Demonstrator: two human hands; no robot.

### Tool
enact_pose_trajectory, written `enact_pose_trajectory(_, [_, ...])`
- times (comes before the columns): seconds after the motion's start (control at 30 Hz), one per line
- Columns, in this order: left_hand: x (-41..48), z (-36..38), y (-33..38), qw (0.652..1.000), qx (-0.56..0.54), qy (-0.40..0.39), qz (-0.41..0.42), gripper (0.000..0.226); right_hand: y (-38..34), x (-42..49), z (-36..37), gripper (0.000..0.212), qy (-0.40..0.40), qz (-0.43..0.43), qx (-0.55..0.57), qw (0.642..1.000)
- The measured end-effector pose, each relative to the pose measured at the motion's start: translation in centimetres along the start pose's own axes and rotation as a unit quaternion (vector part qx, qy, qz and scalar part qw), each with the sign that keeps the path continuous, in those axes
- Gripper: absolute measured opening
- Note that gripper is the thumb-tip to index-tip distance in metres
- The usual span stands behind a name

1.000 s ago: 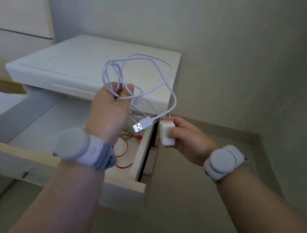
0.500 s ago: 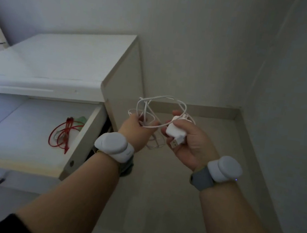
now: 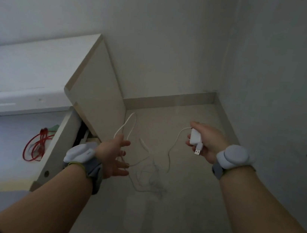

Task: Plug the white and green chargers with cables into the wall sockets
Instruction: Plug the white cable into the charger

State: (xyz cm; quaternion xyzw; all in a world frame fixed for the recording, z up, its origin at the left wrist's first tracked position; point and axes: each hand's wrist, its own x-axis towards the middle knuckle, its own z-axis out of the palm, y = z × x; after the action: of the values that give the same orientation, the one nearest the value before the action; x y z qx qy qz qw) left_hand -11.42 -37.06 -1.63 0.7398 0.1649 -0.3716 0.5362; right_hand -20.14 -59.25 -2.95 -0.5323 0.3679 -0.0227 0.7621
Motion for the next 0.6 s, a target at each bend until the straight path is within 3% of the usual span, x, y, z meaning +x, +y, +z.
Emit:
enact_pose_trajectory(0.2, [0.3,0.4,-0.2,0.996,-0.090,-0.018,-0.006,0.040,-1.0,0.0,1.3,0.025,0.026,-0.055,0.079,0.995])
enact_pose_trajectory(0.27, [0.4,0.7,0.5,0.994,-0.101,-0.022,0.041,0.030,-0.9,-0.2,2.1,0.025,0.020,-0.058,0.062,0.996])
enact_pose_trajectory(0.4, [-0.3,1.7,0.6,0.989,-0.051,-0.064,0.120,0.035,-0.5,-1.0,3.6,0.023,0.003,-0.047,0.031,0.998])
enact_pose_trajectory(0.6, [0.0,1.6,1.5,0.954,0.107,-0.080,0.268,0.041,0.0,-2.3,6.6,0.023,-0.160,-0.036,-0.101,0.981])
